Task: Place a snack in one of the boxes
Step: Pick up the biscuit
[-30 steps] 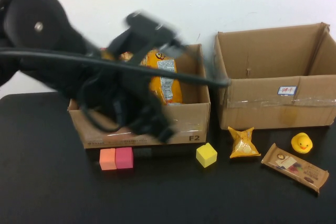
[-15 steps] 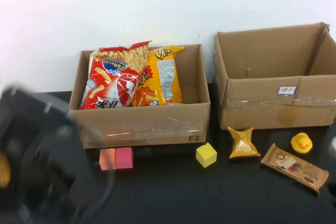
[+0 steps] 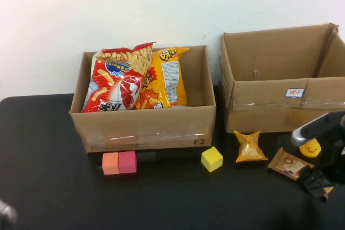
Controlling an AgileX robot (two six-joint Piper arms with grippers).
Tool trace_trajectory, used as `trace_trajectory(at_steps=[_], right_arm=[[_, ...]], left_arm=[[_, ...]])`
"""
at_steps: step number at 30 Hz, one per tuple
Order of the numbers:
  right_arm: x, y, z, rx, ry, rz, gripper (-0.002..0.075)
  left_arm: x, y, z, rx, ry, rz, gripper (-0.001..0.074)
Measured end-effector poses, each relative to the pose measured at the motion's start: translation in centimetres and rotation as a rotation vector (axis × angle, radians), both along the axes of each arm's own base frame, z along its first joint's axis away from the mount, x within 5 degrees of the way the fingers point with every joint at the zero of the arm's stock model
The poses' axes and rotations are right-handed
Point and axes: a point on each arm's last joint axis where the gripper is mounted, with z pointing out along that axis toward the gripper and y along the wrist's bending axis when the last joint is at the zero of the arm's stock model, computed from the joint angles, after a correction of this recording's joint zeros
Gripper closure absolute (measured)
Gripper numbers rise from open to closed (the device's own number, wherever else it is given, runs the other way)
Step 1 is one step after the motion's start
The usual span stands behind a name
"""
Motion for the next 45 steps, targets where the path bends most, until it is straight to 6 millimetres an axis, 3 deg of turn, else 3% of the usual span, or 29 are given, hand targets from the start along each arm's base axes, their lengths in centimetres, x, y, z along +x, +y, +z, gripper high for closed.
trace_trajectory(at_steps=[6,20,23,28,39,42,45], right_arm=[[2.4,-0.2,-3.1,-0.009,0.066,-0.02,0.0095],[4.5,0.0,-5.7,-0.085,0.074,0.092,0.0095],[4.6,0.0,-5.7,-0.084,0.079,0.09,0.0127],[4.3,0.0,-5.8,-0.084,0.113,0.09,0.0277],[3.2,-0.1,-5.0,-0.082,0.233,0.082,0.0277],[2.8,-0.1,-3.7,-0.064,0.244,0.05,0.0277],[2.9,0.1,-0.8,-0.014,0.179,-0.001,0.0277]], left_arm=[[-0.9,0.6,-0.2,-0.027,-0.052,-0.002,0.0736],[-1.1,0.6,-0.4,-0.032,-0.064,-0.004,0.0736],[-1.1,0.6,-0.4,-0.03,-0.065,-0.004,0.0736],[-1.1,0.6,-0.4,-0.032,-0.065,-0.003,0.0736],[-1.0,0.6,-0.4,-0.032,-0.07,-0.003,0.0736],[-1.0,0.6,-0.4,-0.031,-0.071,-0.004,0.0736],[-1.0,0.6,-0.4,-0.029,-0.074,-0.004,0.0736]])
